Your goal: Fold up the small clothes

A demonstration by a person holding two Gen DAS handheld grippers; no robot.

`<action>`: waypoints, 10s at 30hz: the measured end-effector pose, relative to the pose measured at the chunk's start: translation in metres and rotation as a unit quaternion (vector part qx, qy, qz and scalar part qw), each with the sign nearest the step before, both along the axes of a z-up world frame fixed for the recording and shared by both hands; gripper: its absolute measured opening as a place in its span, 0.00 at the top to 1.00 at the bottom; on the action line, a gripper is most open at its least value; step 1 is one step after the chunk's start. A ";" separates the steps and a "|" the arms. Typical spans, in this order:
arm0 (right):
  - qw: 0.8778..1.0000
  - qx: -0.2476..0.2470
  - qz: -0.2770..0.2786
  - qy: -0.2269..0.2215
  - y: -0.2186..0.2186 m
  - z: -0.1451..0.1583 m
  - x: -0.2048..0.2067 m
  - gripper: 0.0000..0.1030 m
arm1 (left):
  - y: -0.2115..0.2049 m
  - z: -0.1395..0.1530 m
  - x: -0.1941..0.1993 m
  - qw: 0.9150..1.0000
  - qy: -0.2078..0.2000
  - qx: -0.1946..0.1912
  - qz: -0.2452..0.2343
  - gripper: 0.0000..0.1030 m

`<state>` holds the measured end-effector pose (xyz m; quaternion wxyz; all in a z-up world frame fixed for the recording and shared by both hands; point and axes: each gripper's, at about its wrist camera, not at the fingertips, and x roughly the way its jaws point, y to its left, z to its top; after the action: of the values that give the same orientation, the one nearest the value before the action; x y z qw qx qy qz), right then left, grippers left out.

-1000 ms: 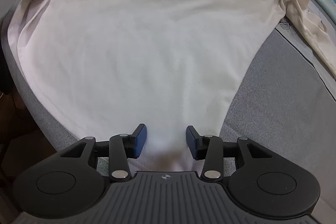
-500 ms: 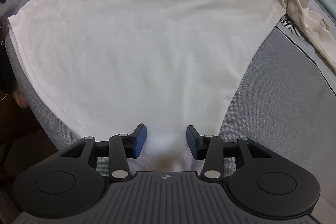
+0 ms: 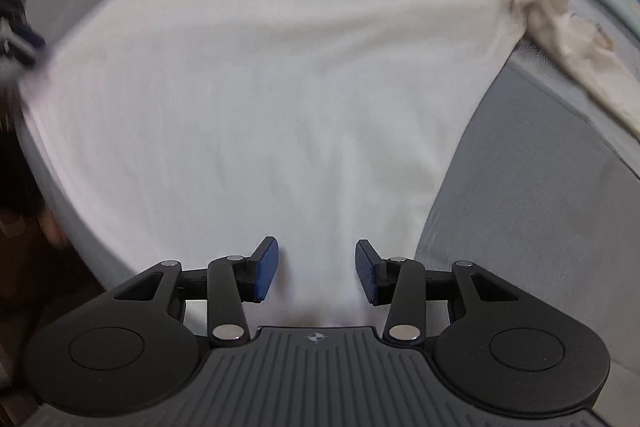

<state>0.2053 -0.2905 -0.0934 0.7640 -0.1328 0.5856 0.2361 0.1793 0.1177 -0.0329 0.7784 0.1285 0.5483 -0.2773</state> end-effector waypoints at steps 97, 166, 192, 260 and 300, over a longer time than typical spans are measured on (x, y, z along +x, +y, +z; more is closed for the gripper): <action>0.955 0.089 -0.221 -0.175 0.083 0.048 0.219 0.92 | 0.334 0.038 0.216 0.631 -0.262 -0.027 0.730 0.97; 0.910 0.202 -0.355 -0.065 0.024 -0.031 0.264 0.83 | 0.079 -0.046 0.256 0.918 -0.011 0.051 0.393 0.76; 0.890 0.090 -0.432 -0.113 -0.009 -0.012 0.263 0.95 | 0.055 -0.024 0.257 0.952 0.002 -0.015 0.306 0.64; 0.649 0.193 -0.718 -0.163 -0.325 -0.028 0.174 0.73 | -0.101 0.045 0.222 0.953 -0.135 -0.008 0.269 0.52; 0.638 0.131 -0.640 -0.408 -0.267 0.040 0.226 0.97 | -0.069 0.027 0.232 0.955 -0.141 0.057 0.256 0.51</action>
<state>0.4316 -0.5571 -0.0533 0.8948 0.2941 0.1160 -0.3154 0.4114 0.0488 -0.0058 0.8843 0.0659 0.4620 -0.0161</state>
